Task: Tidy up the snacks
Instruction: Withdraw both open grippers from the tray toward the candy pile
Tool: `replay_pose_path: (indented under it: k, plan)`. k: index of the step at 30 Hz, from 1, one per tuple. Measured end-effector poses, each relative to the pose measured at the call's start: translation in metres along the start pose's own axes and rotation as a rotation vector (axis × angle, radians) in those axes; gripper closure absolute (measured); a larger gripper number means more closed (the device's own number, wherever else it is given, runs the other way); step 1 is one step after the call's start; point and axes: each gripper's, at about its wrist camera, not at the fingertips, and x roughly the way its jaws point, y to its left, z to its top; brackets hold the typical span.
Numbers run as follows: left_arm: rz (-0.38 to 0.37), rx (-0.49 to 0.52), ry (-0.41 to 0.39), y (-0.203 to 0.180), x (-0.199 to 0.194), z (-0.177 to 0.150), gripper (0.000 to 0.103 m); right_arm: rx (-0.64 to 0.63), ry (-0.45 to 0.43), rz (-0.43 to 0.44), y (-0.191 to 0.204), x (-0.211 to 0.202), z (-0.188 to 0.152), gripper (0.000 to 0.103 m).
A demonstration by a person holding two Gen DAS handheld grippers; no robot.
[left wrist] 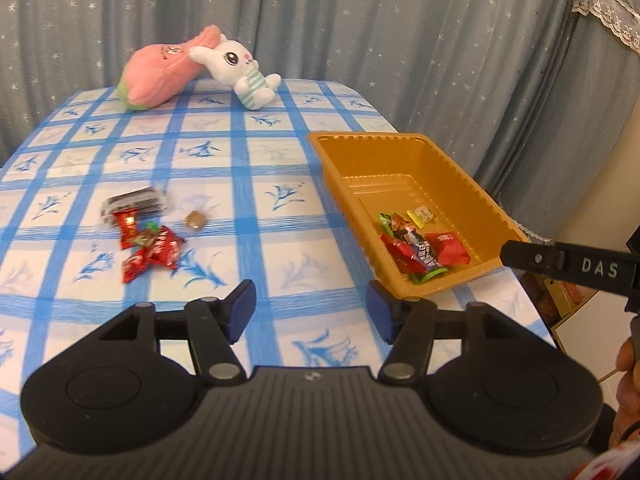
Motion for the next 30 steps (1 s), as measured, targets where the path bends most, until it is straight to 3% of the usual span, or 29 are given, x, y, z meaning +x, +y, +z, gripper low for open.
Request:
replay_pose_path:
  k: [15, 30]
  plan:
    - [0.050, -0.022, -0.053, 0.028, -0.059, -0.011, 0.030, -0.084, 0.010, 0.041, 0.055, -0.042, -0.035, 0.033]
    - [0.107, -0.069, -0.060, 0.064, -0.075, -0.022, 0.026, -0.118, 0.024, 0.084, 0.084, -0.039, -0.045, 0.029]
